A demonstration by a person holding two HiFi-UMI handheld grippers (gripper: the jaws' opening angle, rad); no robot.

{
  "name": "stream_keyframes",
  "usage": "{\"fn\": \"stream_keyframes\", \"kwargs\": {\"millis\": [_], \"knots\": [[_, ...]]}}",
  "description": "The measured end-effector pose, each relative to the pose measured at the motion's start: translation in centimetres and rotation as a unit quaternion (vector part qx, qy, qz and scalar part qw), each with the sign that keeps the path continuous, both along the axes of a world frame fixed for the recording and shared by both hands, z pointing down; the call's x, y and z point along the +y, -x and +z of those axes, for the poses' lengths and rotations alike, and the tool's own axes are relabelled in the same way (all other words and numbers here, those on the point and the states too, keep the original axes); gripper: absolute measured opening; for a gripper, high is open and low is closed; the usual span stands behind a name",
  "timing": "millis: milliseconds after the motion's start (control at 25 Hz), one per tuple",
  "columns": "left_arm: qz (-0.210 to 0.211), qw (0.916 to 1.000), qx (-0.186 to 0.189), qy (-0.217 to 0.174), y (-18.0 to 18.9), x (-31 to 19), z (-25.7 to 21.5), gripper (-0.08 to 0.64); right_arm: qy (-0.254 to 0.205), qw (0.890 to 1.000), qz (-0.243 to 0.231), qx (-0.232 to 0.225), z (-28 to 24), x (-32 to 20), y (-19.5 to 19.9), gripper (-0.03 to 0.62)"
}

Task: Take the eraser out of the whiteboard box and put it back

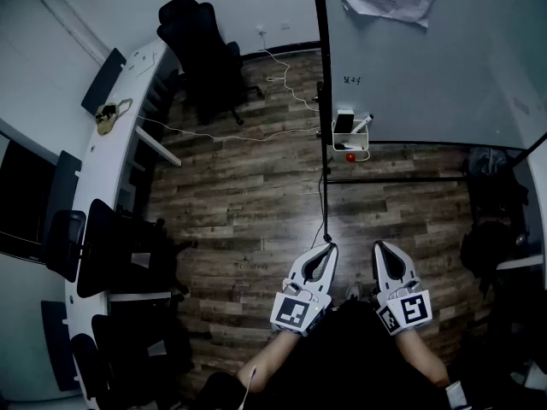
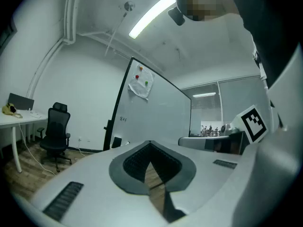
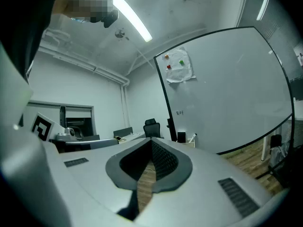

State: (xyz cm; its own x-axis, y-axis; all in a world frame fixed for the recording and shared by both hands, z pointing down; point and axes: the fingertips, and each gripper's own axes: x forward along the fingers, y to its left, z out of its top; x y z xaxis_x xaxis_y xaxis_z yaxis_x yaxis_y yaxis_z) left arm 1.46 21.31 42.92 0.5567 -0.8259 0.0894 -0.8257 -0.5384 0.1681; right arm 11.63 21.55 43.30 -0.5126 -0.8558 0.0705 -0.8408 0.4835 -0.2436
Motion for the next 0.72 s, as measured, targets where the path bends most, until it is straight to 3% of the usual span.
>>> {"fn": "stream_keyframes", "kwargs": {"millis": [440,720], "knots": [[0.021,0.9996,0.011,-0.018,0.3,0.3,0.1,0.006,0.001,1.000,0.003,-0.002,0.0,-0.1,0.9,0.015],[0.009,0.9996,0.022,-0.016,1.8,0.0,-0.2,0.006,0.009,1.000,0.019,-0.006,0.4,-0.3,1.4,0.015]]}}
